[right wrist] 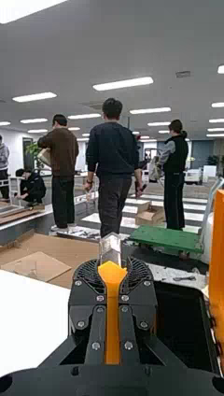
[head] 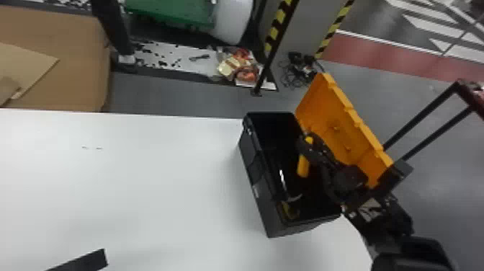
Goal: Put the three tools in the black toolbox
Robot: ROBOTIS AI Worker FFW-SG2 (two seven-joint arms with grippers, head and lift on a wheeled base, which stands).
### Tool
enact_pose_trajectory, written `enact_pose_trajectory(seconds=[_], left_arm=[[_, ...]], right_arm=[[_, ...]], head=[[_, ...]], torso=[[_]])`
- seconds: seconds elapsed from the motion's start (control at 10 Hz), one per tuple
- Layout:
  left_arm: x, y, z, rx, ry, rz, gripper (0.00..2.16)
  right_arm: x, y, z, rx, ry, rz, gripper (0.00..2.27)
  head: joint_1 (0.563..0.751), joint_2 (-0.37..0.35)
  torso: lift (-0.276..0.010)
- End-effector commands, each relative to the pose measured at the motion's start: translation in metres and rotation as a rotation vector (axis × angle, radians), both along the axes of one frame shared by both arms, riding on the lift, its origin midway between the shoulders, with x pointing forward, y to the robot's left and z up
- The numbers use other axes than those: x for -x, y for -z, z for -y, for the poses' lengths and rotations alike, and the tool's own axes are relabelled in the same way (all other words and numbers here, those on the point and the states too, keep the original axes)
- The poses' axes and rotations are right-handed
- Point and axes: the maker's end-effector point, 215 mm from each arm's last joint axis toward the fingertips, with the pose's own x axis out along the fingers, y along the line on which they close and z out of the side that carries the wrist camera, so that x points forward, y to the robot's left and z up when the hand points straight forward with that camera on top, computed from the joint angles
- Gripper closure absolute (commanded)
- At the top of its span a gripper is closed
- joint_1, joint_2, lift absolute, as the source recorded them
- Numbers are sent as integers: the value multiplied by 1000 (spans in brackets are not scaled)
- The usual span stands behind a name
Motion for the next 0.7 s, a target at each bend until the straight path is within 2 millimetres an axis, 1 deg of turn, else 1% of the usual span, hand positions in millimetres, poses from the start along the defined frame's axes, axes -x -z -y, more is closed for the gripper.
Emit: enact_pose_trajectory(seconds=[0.0, 0.1, 0.2, 0.3, 0.4, 0.5, 0.6], left_arm=[[-2, 0, 1, -2, 0, 6, 66], [-2, 0, 2, -3, 4, 8, 66], [-3, -1, 4, 0, 7, 9, 66], [-3, -2, 3, -1, 6, 14, 66], [-4, -2, 3, -1, 5, 14, 66], [-4, -2, 3, -3, 6, 16, 66], [-6, -3, 5, -21, 8, 26, 66]], right_arm=[[12, 14, 11, -24, 32, 8, 1551], [16, 16, 14, -47, 43, 5, 670], [20, 7, 16, -72, 45, 18, -2], [23, -3, 10, -85, 39, 21, -2], [24, -4, 5, -100, 38, 10, 2], [28, 0, 4, -145, 51, -39, 53], [36, -2, -6, -178, 54, -71, 80]], head=[[695, -350], [695, -350], [695, -350], [695, -350], [695, -350], [695, -350], [695, -350]], torso=[[-55], [-55], [-55], [-55], [-55], [-55], [-55]])
